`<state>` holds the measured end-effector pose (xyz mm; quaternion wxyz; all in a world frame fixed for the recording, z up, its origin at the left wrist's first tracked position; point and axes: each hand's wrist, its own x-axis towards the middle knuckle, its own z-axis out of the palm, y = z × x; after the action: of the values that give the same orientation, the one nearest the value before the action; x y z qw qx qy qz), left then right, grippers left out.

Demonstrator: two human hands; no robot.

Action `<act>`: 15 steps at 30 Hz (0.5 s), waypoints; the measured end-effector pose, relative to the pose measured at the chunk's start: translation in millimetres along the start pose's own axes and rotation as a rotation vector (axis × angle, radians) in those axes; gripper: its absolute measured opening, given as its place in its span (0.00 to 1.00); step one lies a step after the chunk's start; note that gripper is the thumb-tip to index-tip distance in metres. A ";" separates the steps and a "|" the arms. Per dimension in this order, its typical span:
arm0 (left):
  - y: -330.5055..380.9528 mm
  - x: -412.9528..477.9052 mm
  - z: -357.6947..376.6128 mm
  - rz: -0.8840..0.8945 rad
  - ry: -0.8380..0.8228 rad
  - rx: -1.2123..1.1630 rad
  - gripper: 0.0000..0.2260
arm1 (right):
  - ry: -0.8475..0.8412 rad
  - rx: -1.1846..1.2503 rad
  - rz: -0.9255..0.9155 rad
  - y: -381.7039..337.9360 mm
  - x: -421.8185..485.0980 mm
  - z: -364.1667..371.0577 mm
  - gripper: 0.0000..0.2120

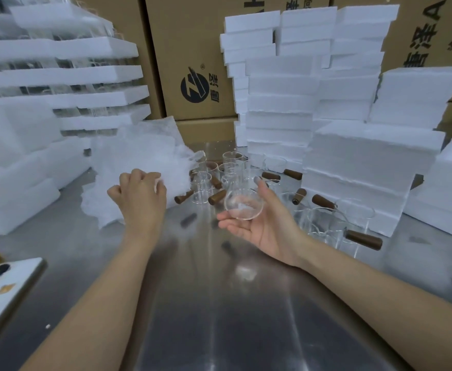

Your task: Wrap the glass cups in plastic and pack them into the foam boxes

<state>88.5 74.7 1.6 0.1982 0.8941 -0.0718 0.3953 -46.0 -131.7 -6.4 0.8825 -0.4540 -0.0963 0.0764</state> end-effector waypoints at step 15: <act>6.0 3.3 -26.5 0.172 0.034 0.117 0.15 | 0.050 -0.087 -0.060 -0.5 -0.3 2.3 0.44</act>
<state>71.0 80.2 21.9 0.1120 0.8878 -0.1216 0.4295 -46.8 -130.3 -4.7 0.8660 -0.4906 -0.0911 0.0343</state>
